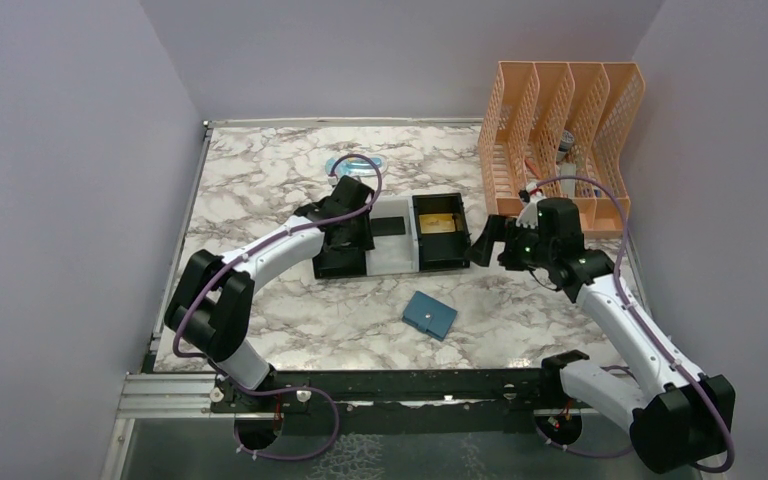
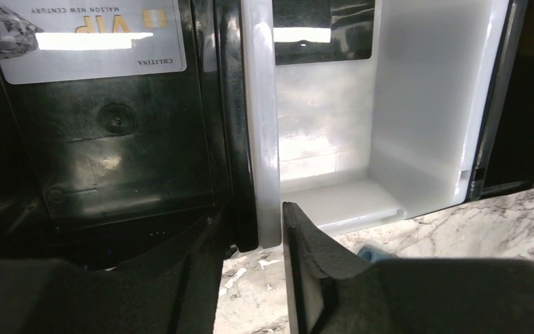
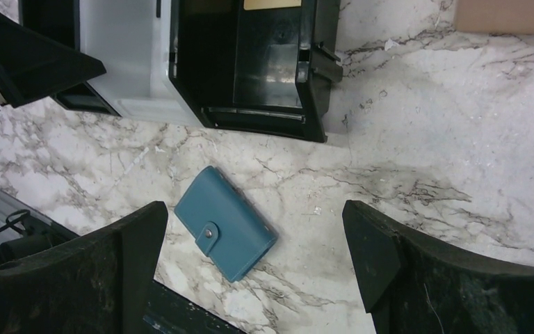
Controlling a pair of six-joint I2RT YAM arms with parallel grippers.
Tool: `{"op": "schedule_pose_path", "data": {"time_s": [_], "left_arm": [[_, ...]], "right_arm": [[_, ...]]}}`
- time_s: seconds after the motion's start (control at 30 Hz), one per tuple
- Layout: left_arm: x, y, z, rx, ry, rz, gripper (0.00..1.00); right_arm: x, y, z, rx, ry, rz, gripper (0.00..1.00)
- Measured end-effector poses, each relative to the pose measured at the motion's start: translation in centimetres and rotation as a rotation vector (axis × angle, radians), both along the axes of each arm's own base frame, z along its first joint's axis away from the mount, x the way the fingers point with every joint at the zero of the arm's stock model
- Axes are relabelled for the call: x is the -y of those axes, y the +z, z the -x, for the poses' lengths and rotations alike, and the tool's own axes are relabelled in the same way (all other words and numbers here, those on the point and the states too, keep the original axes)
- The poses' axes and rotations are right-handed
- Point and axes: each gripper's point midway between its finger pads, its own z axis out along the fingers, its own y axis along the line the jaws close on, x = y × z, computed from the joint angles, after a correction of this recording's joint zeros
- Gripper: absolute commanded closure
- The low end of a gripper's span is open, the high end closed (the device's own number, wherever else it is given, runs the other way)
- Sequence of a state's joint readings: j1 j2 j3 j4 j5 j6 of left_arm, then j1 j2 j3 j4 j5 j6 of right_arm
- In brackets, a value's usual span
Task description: Take the credit cards out of the card holder
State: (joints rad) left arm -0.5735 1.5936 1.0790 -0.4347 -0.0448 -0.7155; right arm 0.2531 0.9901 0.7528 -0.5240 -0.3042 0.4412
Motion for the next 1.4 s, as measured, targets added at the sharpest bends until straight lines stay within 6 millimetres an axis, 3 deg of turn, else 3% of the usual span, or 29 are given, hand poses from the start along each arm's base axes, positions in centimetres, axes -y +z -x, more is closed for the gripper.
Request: {"op": "schedule_pose_path", "data": {"time_s": [0.27,0.57,0.77,0.9,1.03,1.17,1.4], "left_arm": [[0.2,1.2,0.0,0.021,0.009,0.027,0.34],[-0.5,5.9,0.9,0.146,-0.009,0.098,0.02],[-2.1,8.1,4.2,0.230,-0.045,0.157,0.01],[-2.7,7.2,6.9,0.215,-0.080,0.196,0.02],[-3.0,5.0,9.4,0.165,-0.106,0.236,0.03],[-3.3,3.0,11.6,0.123,-0.123,0.269,0.04],[-2.2,1.7,12.5,0.077,-0.152,0.329,0.10]], "right_arm": [[-0.8,-2.6,1.6,-0.094,0.052,-0.027,0.00],[-1.8,-6.0,4.2,-0.249,0.084,-0.093,0.05],[-2.6,-6.9,5.5,-0.295,0.108,-0.157,0.18],[-3.5,-7.8,6.2,-0.304,0.125,-0.230,0.31],[-3.8,-9.3,7.2,-0.334,0.129,-0.268,0.33],[-4.1,-9.7,6.4,-0.310,0.138,-0.274,0.35],[-5.0,-10.6,5.7,-0.315,0.184,-0.250,0.39]]}}
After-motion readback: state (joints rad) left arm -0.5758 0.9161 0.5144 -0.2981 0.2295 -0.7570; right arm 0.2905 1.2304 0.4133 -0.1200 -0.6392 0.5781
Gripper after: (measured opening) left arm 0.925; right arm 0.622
